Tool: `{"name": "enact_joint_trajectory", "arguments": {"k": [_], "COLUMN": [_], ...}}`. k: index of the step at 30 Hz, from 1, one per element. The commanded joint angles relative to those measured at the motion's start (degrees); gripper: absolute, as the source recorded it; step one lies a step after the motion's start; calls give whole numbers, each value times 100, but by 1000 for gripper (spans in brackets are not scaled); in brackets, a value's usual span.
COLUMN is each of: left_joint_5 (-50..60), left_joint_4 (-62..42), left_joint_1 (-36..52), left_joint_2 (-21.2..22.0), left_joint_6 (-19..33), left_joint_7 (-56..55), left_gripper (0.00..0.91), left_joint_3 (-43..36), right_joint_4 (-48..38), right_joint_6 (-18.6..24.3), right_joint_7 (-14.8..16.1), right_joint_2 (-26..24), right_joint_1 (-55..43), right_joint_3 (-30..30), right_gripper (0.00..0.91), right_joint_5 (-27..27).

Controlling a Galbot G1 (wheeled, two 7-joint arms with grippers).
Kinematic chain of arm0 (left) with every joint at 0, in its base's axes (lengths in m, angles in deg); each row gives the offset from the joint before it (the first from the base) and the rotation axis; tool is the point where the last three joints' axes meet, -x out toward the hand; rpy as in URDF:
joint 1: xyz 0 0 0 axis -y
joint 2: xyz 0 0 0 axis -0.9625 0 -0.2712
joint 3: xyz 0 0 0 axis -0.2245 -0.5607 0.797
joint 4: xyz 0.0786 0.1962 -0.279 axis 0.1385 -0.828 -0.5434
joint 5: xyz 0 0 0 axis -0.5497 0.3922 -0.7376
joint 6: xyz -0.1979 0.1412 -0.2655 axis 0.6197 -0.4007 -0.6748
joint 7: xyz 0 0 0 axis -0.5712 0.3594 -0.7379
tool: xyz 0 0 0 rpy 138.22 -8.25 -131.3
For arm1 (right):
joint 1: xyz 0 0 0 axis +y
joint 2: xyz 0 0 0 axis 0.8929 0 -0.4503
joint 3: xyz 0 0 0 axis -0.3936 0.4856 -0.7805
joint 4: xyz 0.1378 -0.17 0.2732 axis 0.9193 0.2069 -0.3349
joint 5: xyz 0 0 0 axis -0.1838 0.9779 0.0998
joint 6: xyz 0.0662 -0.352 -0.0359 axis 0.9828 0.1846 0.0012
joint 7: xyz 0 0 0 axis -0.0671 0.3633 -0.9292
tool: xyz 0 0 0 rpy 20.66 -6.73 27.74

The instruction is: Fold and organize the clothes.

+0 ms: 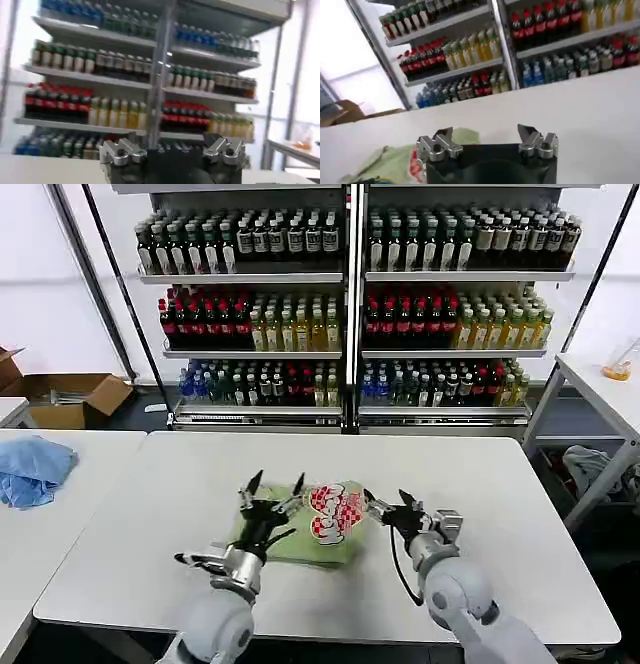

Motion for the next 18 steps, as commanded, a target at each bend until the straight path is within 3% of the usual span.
{"name": "enact_joint_trajectory", "arguments": {"k": [1,2,3,4,6,7,18], "left_joint_5": [-55,-55,-53,-52,-54,-53,-86], "left_joint_4": [574,565,553,546,537,522,442], "left_joint_1": [-1116,-1123,-1127,-1124,-1115,-1097,-1055], "left_joint_2": [-128,-130,-130,-127,-116,-101,-119], "left_joint_6": [256,256,256,254,253,248,227], "left_joint_7": [87,90,91,94,102,106,120], "left_gripper": [907,907,907,907,907,907,907], "left_joint_3": [1323,1327,1331,1332,1327,1314,1268], "right_joint_4": [-1376,-1402,-1492,-1517,-1613,-1663,-1883], "right_joint_6": [38,38,34,38,36,28,81], "right_joint_7": [-157,-176,-226,-244,-271,-292,-305], "right_joint_2": [952,981,1019,1034,1092,1126,1181], "right_joint_1": [-920,-929,-941,-946,-961,-970,-1000], "right_joint_3": [682,689,697,705,698,695,592], "right_gripper": [907,907,826,584,232,0,0], "right_joint_5": [-516,-514,-513,-512,-533,-542,-526]}}
